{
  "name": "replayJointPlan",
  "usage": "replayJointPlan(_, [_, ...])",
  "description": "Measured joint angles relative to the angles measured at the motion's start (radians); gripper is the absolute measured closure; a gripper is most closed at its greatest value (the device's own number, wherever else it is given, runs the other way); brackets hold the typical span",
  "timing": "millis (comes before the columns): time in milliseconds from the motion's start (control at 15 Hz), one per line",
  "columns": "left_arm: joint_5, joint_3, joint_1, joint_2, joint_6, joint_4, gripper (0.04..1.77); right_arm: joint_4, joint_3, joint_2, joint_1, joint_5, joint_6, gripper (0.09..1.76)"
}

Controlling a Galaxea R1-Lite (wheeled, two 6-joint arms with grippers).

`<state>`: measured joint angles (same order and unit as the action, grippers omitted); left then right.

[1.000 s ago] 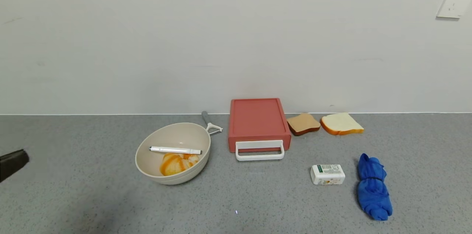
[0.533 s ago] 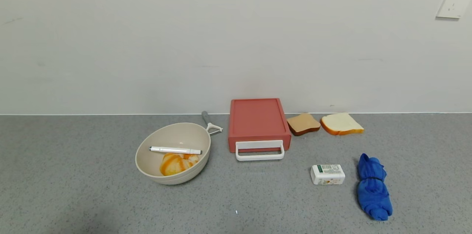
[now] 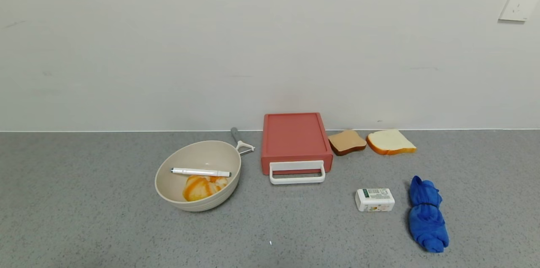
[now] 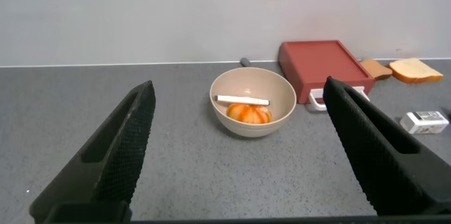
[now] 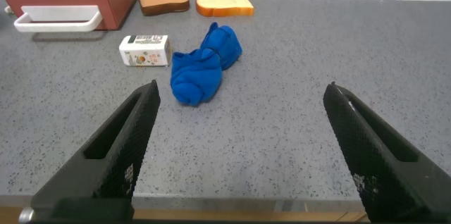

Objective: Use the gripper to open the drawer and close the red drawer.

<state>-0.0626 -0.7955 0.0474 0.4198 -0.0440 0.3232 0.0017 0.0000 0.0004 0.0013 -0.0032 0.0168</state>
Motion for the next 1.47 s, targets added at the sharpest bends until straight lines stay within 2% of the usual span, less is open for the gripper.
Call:
replayJointPlan(600, [0.009, 0.154, -0.036, -0.226, 0.004, -0.017, 0.09, 0.000, 0.000, 0.000, 0.000, 0.000, 0.000, 0.14])
replayJointPlan(733, [0.010, 0.230, -0.043, -0.283, 0.006, -0.037, 0.09, 0.000, 0.000, 0.000, 0.000, 0.000, 0.000, 0.14])
replayJointPlan(933, [0.010, 0.379, -0.046, -0.347, 0.007, -0.143, 0.09, 0.000, 0.000, 0.000, 0.000, 0.000, 0.000, 0.14])
replayJointPlan(1067, [0.013, 0.473, -0.046, -0.382, 0.025, -0.174, 0.09, 0.000, 0.000, 0.000, 0.000, 0.000, 0.000, 0.14])
replayJointPlan(1200, [0.021, 0.549, -0.047, -0.404, 0.055, -0.191, 0.09, 0.000, 0.000, 0.000, 0.000, 0.000, 0.000, 0.14])
replayJointPlan(1467, [0.033, 0.688, -0.046, -0.417, 0.070, -0.292, 0.09, 0.000, 0.000, 0.000, 0.000, 0.000, 0.000, 0.14])
